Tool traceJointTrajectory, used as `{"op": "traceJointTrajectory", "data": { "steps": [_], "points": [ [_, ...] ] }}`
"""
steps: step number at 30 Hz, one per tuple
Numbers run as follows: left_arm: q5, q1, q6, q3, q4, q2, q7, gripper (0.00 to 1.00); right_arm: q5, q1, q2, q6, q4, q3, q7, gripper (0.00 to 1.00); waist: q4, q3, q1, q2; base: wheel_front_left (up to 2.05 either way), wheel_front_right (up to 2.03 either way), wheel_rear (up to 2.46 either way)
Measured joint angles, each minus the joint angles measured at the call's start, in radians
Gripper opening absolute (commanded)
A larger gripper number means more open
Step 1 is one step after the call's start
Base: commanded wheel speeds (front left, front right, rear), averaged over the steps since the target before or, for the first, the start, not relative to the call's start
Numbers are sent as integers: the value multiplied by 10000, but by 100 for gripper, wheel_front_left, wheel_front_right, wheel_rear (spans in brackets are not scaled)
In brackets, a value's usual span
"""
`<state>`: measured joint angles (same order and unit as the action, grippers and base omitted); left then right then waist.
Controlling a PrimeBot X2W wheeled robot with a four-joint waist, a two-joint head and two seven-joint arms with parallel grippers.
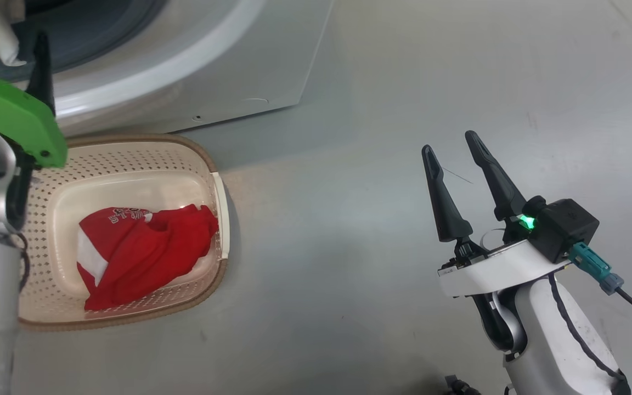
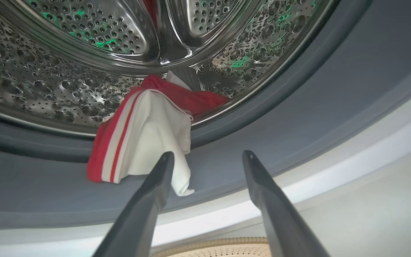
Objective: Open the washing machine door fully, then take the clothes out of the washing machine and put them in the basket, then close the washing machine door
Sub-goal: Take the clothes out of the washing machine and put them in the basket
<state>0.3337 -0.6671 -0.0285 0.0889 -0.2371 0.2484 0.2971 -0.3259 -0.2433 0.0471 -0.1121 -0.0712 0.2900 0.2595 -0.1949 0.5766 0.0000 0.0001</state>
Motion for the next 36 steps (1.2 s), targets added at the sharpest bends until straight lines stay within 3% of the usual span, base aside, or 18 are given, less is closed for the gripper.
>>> {"op": "traceJointTrajectory", "data": {
  "steps": [11, 22, 29, 30, 31, 32, 33, 34, 36],
  "points": [
    [-52, -1702, 171, -320, -859, 1139, 1534, 100, -516, -360, -2, 0, -134, 374, 0, 100, -715, 541, 0, 0, 0, 0, 0],
    [-8, -2751, 140, -627, -1697, 1547, 2500, 100, -717, -631, -4, 0, -161, 506, 0, 100, -1086, 939, 0, 0, 0, 0, 0],
    [15, -2935, -111, -897, -2311, 1599, 2700, 100, -961, -791, -6, 0, -198, 510, 0, 100, -1207, 1134, 0, 0, 0, 0, 0],
    [19, -2958, -159, -907, -2376, 1597, 2700, 87, -961, -794, -4, 0, -211, 510, 0, 100, -1215, 1144, 0, 0, 0, 0, 0],
    [19, -2967, -190, -909, -2414, 1597, 2700, 87, -961, -799, -6, 0, -221, 510, 0, 100, -1221, 1154, 0, 0, 0, 0, 0],
    [17, -2972, -194, -907, -2447, 1597, 2708, 47, -961, -806, -6, 0, -226, 510, 0, 100, -1224, 1163, 0, 0, 0, 0, 0],
    [17, -2974, -192, -901, -2483, 1597, 2708, 28, -961, -820, -6, 0, -232, 510, 0, 100, -1225, 1171, 0, -1, 0, 0, 0],
    [15, -2979, -196, -895, -2525, 1597, 2708, 0, -961, -839, -6, 0, -238, 510, 0, 100, -1224, 1177, 0, 0, 0, 0, 0],
    [-13, -3013, -203, -890, -2569, 1597, 2679, 0, -961, -887, -6, 0, -253, 510, 0, 100, -1220, 1191, 0, 0, 0, 0, 0]
  ]
}}
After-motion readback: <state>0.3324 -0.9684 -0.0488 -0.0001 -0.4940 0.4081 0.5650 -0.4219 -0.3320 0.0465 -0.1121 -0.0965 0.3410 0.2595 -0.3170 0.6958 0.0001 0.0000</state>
